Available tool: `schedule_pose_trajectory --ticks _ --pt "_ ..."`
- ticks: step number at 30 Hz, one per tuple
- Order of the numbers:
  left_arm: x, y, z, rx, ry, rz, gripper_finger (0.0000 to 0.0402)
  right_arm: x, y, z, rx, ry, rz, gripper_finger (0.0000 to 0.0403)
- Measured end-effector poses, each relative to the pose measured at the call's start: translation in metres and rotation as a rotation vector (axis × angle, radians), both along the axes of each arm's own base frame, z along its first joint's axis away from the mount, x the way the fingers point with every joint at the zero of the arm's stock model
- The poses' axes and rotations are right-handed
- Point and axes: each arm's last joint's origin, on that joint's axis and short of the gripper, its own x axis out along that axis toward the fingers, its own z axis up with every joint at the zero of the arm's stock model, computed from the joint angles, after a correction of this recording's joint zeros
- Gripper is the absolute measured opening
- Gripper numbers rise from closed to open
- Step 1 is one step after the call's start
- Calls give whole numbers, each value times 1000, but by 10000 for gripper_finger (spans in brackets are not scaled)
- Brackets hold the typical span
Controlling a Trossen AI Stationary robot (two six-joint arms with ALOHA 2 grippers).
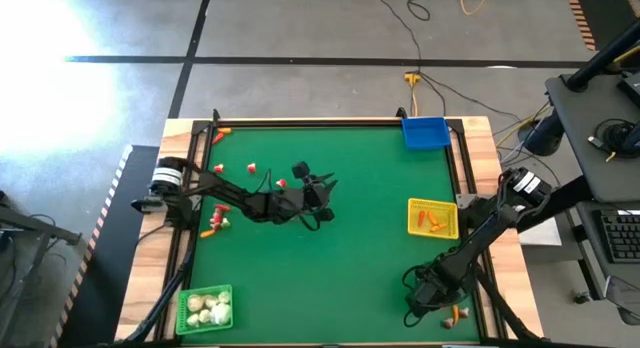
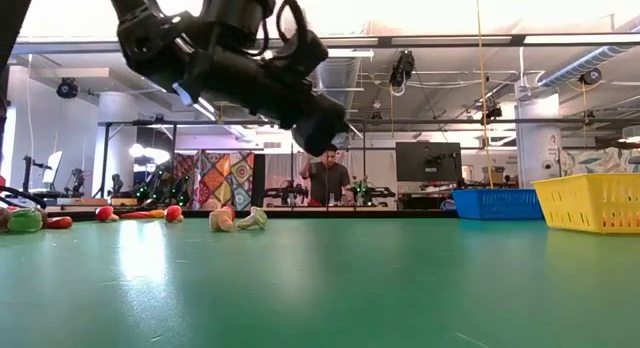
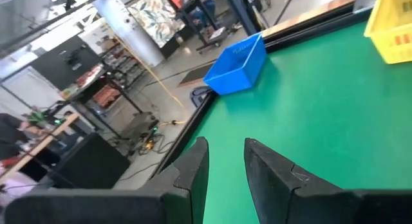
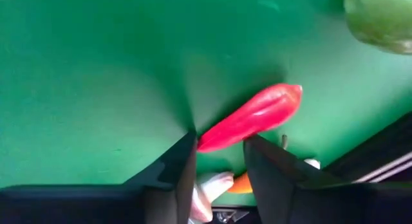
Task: Sort produce into baskets
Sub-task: Put the red chili into the yellow bin
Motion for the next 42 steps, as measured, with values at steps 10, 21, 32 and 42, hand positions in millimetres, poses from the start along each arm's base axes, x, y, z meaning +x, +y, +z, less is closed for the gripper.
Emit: schedule_pose_trajectory --ticks 10,21,32,42 --pt "6 0 3 15 -15 14 84 1 -4 9 -30 -62 27 24" --pt "8 -3 6 -89 -99 -129 84 3 -47 95 -405 -99 111 13" --pt "10 -22 -3 -291 -1 -779 84 11 -114 89 -571 -11 224 13" --pt "9 -21 -10 -315 58 -719 84 17 -165 46 -527 14 187 13"
